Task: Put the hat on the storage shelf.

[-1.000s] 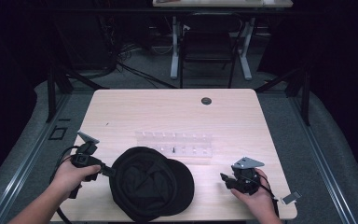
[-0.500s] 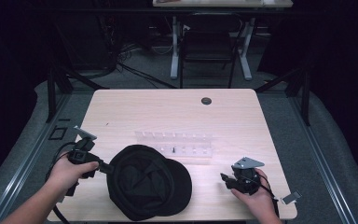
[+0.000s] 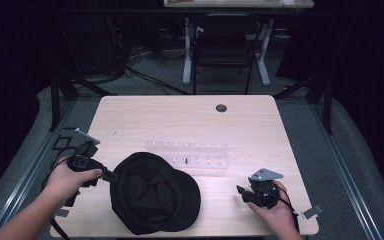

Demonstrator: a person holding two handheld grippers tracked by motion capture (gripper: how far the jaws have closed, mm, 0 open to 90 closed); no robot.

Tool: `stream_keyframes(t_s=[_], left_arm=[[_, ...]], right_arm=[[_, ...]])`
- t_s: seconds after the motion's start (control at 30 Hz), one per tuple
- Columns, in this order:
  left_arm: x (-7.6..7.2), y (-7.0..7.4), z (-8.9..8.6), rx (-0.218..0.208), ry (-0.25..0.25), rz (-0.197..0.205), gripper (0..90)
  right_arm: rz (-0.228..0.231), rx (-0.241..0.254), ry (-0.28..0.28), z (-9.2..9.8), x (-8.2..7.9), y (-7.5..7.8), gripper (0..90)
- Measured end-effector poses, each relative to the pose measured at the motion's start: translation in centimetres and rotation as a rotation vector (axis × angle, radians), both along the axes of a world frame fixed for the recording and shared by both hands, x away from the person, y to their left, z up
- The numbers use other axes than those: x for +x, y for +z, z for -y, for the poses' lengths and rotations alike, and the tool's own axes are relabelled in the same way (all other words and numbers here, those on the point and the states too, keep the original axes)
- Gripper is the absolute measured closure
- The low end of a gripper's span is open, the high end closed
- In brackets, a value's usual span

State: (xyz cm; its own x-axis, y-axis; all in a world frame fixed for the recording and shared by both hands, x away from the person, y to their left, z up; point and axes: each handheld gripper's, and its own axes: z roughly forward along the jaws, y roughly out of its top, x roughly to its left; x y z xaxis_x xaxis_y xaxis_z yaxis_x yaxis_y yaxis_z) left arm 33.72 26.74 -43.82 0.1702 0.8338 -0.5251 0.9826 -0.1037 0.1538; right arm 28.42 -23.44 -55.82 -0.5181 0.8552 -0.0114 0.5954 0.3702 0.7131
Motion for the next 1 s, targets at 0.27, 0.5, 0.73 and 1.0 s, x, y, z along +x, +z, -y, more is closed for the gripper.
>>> stream_keyframes(t_s=[0.27, 0.5, 0.73, 1.0], left_arm=[[0.0, 1.9, 0.6, 0.003, -0.027, 0.017, 84.7], [-0.1, 3.3, 1.4, 0.01, -0.037, 0.022, 84.6], [-0.2, 5.1, 2.4, 0.016, -0.046, 0.03, 84.7], [-0.4, 6.8, 3.5, 0.001, -0.062, 0.031, 84.7]], right_arm=[[0.002, -0.004, 0.001, 0.0, 0.0, 0.0, 44.5], [0.005, -0.005, -0.005, 0.0, 0.0, 0.0, 44.5], [0.002, 0.005, -0.006, 0.1, 0.0, 0.0, 44.5], [0.006, 0.004, -0.01, 0.1, 0.0, 0.0, 44.5]])
